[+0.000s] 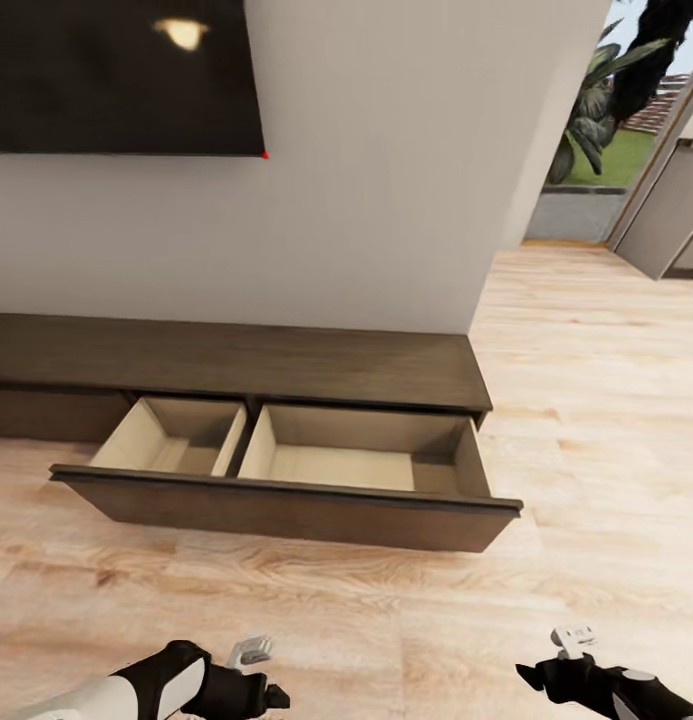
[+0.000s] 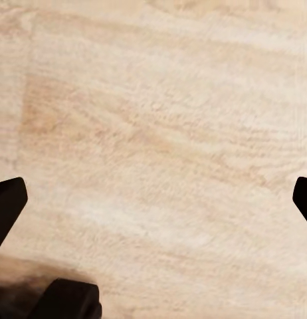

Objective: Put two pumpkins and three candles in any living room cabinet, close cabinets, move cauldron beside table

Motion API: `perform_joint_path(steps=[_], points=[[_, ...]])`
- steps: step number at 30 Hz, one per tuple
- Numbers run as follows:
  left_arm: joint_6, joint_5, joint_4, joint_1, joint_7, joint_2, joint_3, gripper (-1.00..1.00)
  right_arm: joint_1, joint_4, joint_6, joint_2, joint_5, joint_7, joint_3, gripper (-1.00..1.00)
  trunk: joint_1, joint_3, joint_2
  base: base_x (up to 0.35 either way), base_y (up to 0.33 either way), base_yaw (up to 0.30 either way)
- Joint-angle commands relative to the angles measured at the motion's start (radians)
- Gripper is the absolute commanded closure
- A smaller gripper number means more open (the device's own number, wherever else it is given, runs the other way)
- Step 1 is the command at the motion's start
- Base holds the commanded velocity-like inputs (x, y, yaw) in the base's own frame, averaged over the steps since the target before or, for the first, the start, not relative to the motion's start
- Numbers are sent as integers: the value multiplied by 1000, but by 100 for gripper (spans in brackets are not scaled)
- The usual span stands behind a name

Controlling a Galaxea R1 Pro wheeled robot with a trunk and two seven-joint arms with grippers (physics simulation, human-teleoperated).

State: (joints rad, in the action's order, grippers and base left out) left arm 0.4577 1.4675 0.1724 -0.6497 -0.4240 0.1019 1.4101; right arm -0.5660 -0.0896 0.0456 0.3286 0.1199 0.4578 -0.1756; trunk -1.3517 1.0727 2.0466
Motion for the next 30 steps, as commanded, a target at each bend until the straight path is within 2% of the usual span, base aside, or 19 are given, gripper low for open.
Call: perform_joint_path(steps=[1,3,4,5,7,8,9,10,11,12,14,17,22,30], points=[[-11,18,-6,8,4,2,0,-100,0,4,0,-14,-1,-22,0,-100,4,-3,-7,0,0,273],[-23,37,-32,16,15,3,0,-100,0,13,0,-41,-6,-66,-1,-100,12,-10,-21,0,0,278],[-28,45,-62,19,23,2,0,-100,0,18,1,-59,-21,-95,-1,-100,15,-13,-28,0,0,282],[-35,62,-116,26,30,1,-3,-100,0,24,7,-84,-72,-136,0,-100,19,-15,-35,0,0,284],[-48,103,-133,41,39,1,-7,-100,0,29,8,-98,-90,-163,0,-100,27,-21,-49,0,0,284],[-82,194,-151,67,116,4,-9,-100,0,45,15,-128,-102,-218,1,-100,31,-23,-56,0,0,284],[-102,252,-169,82,205,5,-9,-100,7,55,23,-150,-106,-258,1,-100,35,-26,-63,0,0,284],[-162,372,-182,102,370,2,-10,-100,24,61,29,-174,-114,-309,-1,-100,38,-28,-70,0,0,284],[-199,414,-183,109,424,1,-10,-100,26,61,30,-177,-115,-315,-1,-100,42,-31,-77,0,0,284],[-218,432,-183,112,452,0,-10,-100,27,62,30,-178,-115,-317,-1,-100,46,-33,-84,0,0,284],[-238,452,-180,115,483,-1,-9,-100,28,62,31,-179,-115,-320,-1,-100,54,-38,-98,0,0,284],[-249,462,-175,117,498,-7,-8,-100,30,62,31,-185,-115,-321,-1,-100,65,-46,-119,0,0,284],[-252,465,-172,117,503,-20,-8,-100,34,62,31,-198,-115,-323,-1,-100,84,-58,-154,0,0,284],[-252,465,-171,118,504,-24,-8,-100,37,62,31,-201,-115,-323,-1,-100,115,-78,-210,0,0,284]])
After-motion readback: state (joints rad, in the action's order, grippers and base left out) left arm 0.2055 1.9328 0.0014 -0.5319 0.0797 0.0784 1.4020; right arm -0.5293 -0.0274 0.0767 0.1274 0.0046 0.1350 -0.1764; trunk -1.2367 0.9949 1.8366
